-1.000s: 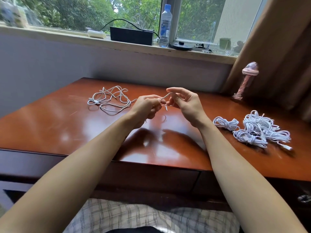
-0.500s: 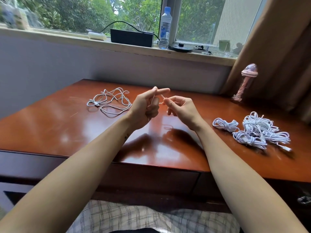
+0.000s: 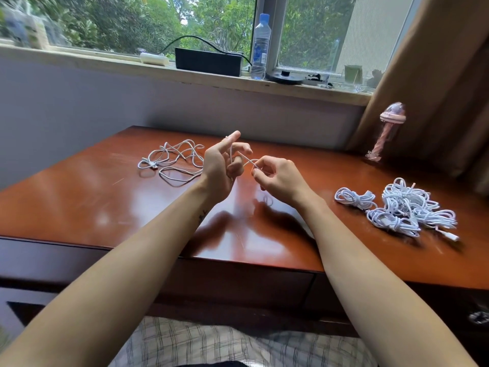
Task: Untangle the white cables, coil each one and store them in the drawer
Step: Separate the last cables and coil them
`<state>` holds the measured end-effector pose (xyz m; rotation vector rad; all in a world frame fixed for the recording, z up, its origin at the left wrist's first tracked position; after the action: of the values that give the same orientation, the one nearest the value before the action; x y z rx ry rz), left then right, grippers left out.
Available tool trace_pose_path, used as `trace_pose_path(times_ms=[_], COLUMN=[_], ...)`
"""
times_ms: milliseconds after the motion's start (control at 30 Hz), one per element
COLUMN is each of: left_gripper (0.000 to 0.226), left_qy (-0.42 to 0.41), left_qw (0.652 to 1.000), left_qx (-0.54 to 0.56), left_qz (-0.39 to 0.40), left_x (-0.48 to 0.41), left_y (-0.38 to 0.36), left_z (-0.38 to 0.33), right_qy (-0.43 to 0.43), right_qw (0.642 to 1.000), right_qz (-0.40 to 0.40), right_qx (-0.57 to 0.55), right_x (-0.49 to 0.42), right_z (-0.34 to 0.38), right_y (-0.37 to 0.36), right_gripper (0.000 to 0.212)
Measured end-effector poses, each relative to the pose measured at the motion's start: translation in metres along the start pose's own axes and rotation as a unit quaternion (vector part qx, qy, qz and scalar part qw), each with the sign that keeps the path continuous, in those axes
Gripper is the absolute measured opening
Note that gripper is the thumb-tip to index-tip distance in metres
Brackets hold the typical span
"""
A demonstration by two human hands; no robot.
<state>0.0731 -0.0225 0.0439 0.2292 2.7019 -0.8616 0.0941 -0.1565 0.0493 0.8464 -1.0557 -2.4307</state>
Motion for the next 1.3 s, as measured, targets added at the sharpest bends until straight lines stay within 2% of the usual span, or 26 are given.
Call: trace_pose_path(times_ms=[67, 200, 400, 500, 633, 667, 767, 833, 867, 1067, 1200, 1300], left_gripper=[0.041, 0.046, 0.041, 0.04, 0.033, 0.038, 0.067, 0.072, 0.074, 0.077, 0.077, 0.073], left_qy=[-0.01, -0.019, -0.074, -0.099, -0.124, -0.131, -0.147, -0.146, -0.147, -0.112, -0.105, -0.09], left_qw=[1.0, 0.998, 0.989, 0.983, 0.966, 0.957, 0.904, 0.864, 0.854, 0.883, 0.884, 0.878], left_qx=[-0.009, -0.045, -0.067, -0.074, -0.162, -0.201, -0.377, -0.468, -0.487, -0.443, -0.433, -0.443], left_qz=[-0.021, -0.037, -0.107, -0.139, -0.162, -0.161, -0.138, -0.116, -0.106, -0.107, -0.139, -0.157], left_x=[-0.002, -0.002, -0.006, -0.003, 0.001, 0.001, 0.001, 0.002, 0.001, -0.004, -0.005, -0.006], left_y=[0.005, 0.007, 0.027, 0.036, 0.035, 0.034, 0.027, 0.018, 0.015, 0.021, 0.03, 0.034], left_z=[-0.001, -0.001, -0.012, -0.021, -0.026, -0.027, -0.027, -0.024, -0.023, -0.011, -0.012, -0.011], right_qy=[0.01, 0.01, -0.028, -0.058, -0.049, -0.04, -0.021, -0.022, -0.025, -0.006, 0.003, 0.012], right_qw=[0.999, 0.996, 0.987, 0.984, 0.991, 0.994, 0.998, 0.997, 0.995, 0.984, 0.974, 0.974], right_qz=[-0.008, -0.022, -0.02, -0.023, -0.03, -0.03, -0.055, -0.056, -0.051, -0.065, -0.073, -0.07], right_qx=[0.04, 0.089, 0.155, 0.17, 0.122, 0.098, -0.004, -0.049, -0.077, -0.168, -0.215, -0.214], right_x=[-0.001, -0.002, 0.0, 0.002, 0.004, 0.004, 0.006, 0.008, 0.009, 0.007, 0.005, 0.005], right_z=[0.004, 0.007, 0.0, -0.01, -0.013, -0.013, -0.017, -0.016, -0.017, -0.009, -0.012, -0.012], right_y=[0.001, 0.002, 0.005, 0.009, 0.012, 0.011, 0.014, 0.013, 0.011, 0.007, 0.007, 0.005], right_gripper=[0.011, 0.023, 0.043, 0.043, 0.039, 0.036, 0.028, 0.027, 0.025, 0.016, 0.04, 0.031])
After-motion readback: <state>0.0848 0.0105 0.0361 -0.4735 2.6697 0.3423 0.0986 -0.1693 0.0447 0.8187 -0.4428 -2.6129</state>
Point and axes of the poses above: each hand's wrist, its own x-axis away from the middle knuckle, its own y-axis out of the back of the hand, z = x × y, the point moved 8 cm from there along -x, towards the middle knuckle, and after that the axes turned 10 degrees about z, right-handed, at the moved point
